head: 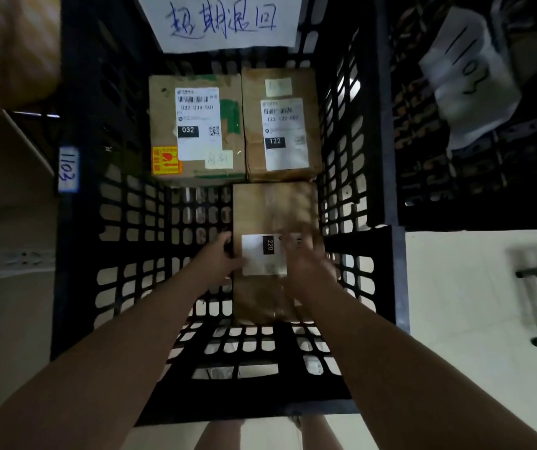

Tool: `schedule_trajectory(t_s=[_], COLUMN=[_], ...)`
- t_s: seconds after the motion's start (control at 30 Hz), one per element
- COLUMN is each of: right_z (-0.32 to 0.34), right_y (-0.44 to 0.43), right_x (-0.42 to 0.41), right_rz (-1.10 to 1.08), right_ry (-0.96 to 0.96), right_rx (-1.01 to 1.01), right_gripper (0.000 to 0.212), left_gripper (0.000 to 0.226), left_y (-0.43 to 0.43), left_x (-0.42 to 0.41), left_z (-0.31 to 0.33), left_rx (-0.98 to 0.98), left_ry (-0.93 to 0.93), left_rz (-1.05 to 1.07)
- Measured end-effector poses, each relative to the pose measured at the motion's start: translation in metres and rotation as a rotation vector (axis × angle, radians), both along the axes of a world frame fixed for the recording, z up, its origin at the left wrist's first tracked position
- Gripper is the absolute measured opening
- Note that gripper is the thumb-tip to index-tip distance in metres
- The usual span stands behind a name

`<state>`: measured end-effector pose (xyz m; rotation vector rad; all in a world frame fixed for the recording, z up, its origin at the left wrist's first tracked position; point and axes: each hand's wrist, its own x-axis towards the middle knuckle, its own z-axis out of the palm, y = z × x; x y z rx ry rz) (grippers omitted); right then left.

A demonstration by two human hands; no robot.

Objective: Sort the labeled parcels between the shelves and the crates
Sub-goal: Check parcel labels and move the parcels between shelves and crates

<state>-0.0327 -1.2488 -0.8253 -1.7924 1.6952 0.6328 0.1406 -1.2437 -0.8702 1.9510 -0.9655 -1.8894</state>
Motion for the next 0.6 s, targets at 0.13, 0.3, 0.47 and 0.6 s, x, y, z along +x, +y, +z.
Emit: schedule_trajectory(t_s=[0.13, 0.3, 0.47, 0.6], right_z=[-0.016, -0.026, -0.009, 0.029], right_y=[0.009, 0.015, 0.012, 0.006], right_x=[0.002, 0.008, 0.009, 0.020], right_rz=[-0.150, -0.120, -0.061, -0.042], right_ry=[-0.063, -0.003, 0.024, 0.023], right_rx=[-0.041, -0.071, -0.046, -0.005], right_gripper=[0.081, 0.085, 0.090, 0.084], left_gripper=[0.059, 0.058, 0.055, 0.054], left_y=[0.008, 0.010, 0.003, 0.007], left_x=[-0.011, -0.008, -0.004, 0.012], left_z=[-0.012, -0.014, 0.014, 0.060], left_rx=[-0.133, -0.175, -0.214, -0.288], left_ry=[-0.135, -0.179, -0.335, -0.493], left_rz=[0.025, -0.062, -0.286, -0.361])
